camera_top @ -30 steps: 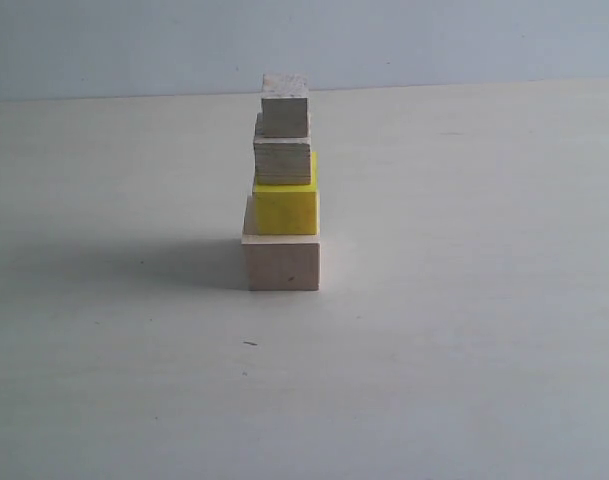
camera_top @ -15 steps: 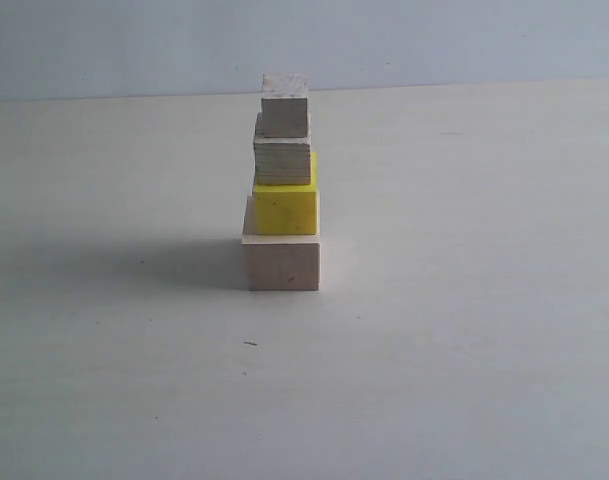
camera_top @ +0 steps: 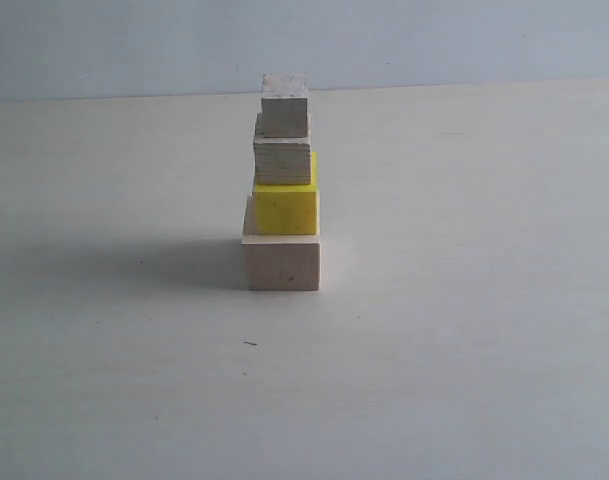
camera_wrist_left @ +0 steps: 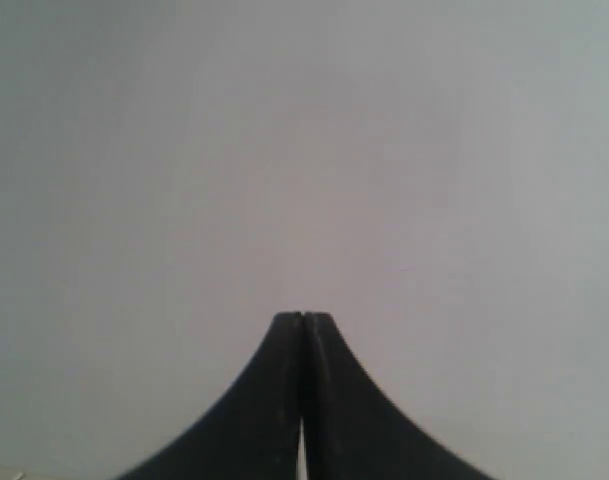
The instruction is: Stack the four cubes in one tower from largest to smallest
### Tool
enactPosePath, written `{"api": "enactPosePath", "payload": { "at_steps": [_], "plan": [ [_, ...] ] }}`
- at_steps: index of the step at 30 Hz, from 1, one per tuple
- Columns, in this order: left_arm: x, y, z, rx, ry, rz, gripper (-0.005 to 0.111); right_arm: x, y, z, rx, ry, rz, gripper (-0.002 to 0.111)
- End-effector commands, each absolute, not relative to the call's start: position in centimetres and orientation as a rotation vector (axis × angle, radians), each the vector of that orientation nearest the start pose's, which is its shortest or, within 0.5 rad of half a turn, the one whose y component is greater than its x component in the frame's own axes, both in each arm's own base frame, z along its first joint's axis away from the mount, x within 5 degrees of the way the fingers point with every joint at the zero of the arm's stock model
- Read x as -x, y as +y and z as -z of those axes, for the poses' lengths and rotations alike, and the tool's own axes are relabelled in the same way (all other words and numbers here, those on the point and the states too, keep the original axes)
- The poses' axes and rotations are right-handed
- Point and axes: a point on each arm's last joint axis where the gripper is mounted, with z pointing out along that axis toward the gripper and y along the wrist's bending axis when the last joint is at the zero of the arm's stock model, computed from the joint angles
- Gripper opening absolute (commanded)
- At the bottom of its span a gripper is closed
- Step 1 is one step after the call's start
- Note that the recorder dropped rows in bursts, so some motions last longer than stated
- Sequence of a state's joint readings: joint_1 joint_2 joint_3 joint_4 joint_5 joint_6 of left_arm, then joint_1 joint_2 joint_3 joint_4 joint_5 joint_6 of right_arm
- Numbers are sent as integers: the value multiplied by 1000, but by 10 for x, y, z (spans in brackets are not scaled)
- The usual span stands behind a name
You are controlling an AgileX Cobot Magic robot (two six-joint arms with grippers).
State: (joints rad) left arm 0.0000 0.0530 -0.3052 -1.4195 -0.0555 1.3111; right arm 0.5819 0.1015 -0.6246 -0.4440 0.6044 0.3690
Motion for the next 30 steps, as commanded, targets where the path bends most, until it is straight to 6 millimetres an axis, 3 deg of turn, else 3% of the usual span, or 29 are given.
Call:
{"api": "enactPosePath", "payload": {
  "at_steps": [1,5,10,16,20,25,30],
  "plan": [
    [-33,13,-311,182,1197,1,0,-16,-16,-355,251,1507,-269,0],
    [-32,14,-311,184,1194,-22,0,-16,-16,-355,251,1507,-269,0],
    [-37,6,-301,-5,1223,-129,0,-16,-16,-355,251,1507,-269,0],
    [-44,-1,-277,-97,1332,-112,0,-16,-16,-355,251,1507,-269,0],
    [-47,-1,-255,-66,1408,-59,0,-16,-16,-355,251,1507,-269,0],
    [-52,-3,-224,-79,1600,-19,0,-16,-16,-355,251,1507,-269,0],
    [-51,-5,-214,-98,1704,-1,0,-16,-16,-355,251,1507,-269,0]
  ]
}}
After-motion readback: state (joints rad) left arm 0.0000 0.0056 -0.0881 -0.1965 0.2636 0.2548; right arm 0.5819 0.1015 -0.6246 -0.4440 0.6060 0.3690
